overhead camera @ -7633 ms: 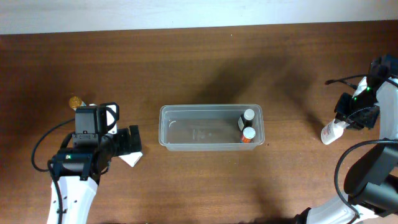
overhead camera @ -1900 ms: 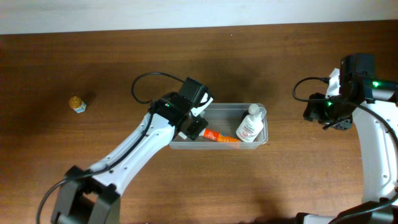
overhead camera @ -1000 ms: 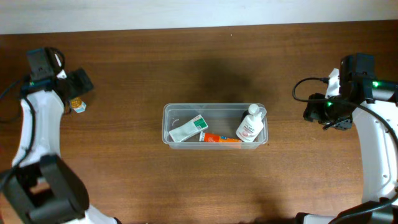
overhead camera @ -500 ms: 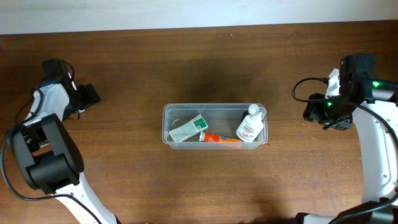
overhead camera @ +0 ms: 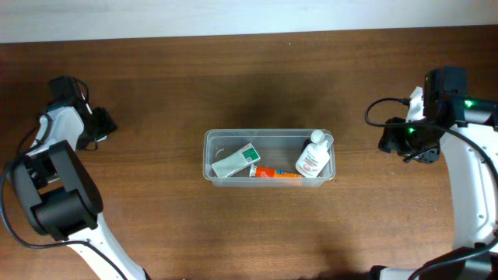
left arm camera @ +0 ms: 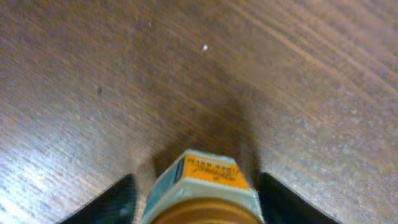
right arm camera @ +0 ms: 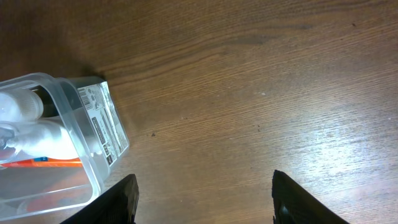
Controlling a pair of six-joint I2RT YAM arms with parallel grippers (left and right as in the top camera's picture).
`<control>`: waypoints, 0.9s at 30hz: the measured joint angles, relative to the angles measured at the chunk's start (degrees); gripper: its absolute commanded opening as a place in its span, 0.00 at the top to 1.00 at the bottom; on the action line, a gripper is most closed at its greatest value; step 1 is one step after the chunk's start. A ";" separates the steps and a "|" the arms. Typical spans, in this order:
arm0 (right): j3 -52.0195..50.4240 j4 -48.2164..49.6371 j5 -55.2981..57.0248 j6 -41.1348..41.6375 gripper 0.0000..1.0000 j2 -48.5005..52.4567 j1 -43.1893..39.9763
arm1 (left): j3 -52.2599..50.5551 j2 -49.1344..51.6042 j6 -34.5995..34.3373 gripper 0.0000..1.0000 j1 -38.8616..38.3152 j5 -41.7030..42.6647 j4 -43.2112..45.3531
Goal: Pack container
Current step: 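Reach the left gripper to the gold-lidded jar and grasp it, then place the jar into the container's middle and release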
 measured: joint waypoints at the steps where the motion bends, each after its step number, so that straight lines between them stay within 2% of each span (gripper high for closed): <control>1: -0.02 0.00 0.00 0.02 0.39 0.07 0.00 | 0.02 0.00 -0.15 0.54 0.00 -0.02 -0.15; 5: 0.00 0.00 0.00 -0.15 0.39 0.11 0.00 | 0.22 0.00 -0.24 0.69 0.00 0.00 -1.29; 11: -0.02 -0.04 0.00 -0.15 0.39 0.11 0.00 | 0.31 -1.11 -0.26 0.70 -0.13 0.37 -2.19; 16: -0.02 -0.13 0.00 -0.15 0.39 0.13 0.00 | 0.24 -12.85 -0.28 0.70 -3.87 4.90 -3.85; 21: -0.02 -0.09 0.00 -0.13 0.39 0.17 0.00 | 0.81 -26.14 1.29 0.70 -18.84 7.85 -10.27; 27: -0.02 0.13 -0.02 -0.15 0.39 0.20 0.00 | 0.44 -26.53 4.94 0.69 -39.50 9.09 -19.32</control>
